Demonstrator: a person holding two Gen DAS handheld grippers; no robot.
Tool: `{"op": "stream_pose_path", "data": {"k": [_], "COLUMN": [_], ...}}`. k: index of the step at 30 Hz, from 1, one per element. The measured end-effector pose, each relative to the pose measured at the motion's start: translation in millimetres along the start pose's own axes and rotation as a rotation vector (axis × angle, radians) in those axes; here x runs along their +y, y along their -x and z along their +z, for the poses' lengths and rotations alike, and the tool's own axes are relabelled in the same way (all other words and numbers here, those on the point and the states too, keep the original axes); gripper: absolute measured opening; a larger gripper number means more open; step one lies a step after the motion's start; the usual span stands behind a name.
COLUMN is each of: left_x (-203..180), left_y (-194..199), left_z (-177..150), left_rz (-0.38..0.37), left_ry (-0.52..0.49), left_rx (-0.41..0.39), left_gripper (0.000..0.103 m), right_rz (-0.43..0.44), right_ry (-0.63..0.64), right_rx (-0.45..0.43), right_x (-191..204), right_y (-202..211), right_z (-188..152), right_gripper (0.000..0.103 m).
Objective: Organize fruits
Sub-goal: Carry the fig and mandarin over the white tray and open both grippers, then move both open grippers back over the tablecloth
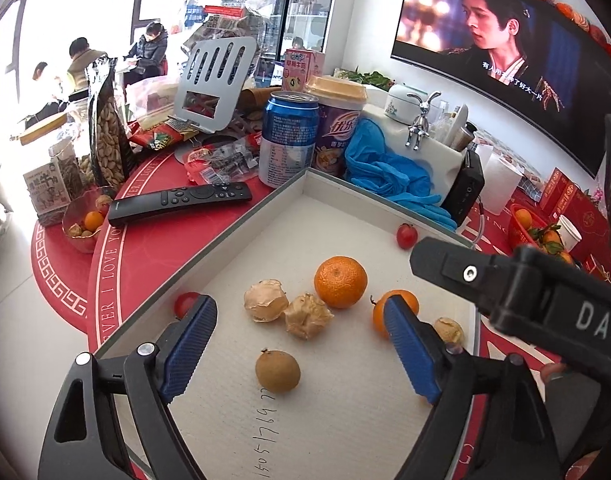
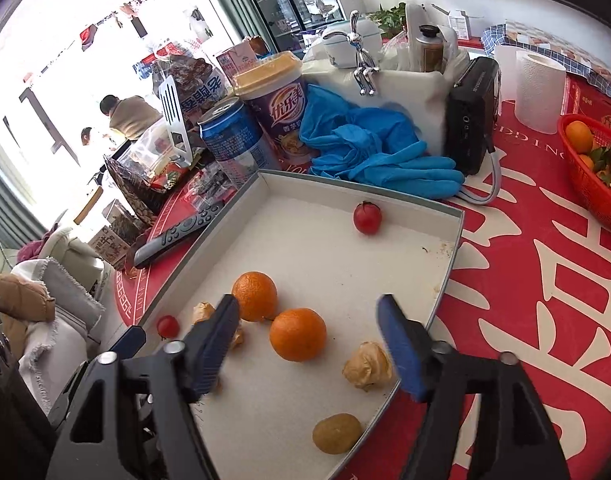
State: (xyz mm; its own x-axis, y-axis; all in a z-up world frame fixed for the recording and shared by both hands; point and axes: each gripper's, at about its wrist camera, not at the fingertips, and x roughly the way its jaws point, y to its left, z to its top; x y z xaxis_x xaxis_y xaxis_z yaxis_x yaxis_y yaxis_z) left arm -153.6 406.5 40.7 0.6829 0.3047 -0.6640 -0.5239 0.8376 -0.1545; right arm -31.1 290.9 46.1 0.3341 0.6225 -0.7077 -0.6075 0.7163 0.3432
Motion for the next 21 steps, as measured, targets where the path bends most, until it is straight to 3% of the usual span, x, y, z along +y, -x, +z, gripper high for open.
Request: {"op": "stream_pose_path", "data": {"k": [7, 14, 21], "left_x": [-15, -44, -87], "left_y": [10, 30, 39], "left_z": [-2, -9, -26], "left_rz": [-0.079, -0.194, -0.340], "left_ry": [-0.034, -0.118, -0.241], "left_rx": [-0.030, -0.084, -0.046], "left_gripper": [0.088, 0.089, 0.089], "right_rz": [-0.076, -0.161, -0.330], "right_ry": [-0.009, -0.135, -0.238], "right_rx": [-0.067, -0.086, -0.013], "right_x": [-12, -69, -137], "right_y": [28, 67, 90], "right_z": [-1, -14, -52], "right_gripper": [0.103, 0.103, 0.103]}}
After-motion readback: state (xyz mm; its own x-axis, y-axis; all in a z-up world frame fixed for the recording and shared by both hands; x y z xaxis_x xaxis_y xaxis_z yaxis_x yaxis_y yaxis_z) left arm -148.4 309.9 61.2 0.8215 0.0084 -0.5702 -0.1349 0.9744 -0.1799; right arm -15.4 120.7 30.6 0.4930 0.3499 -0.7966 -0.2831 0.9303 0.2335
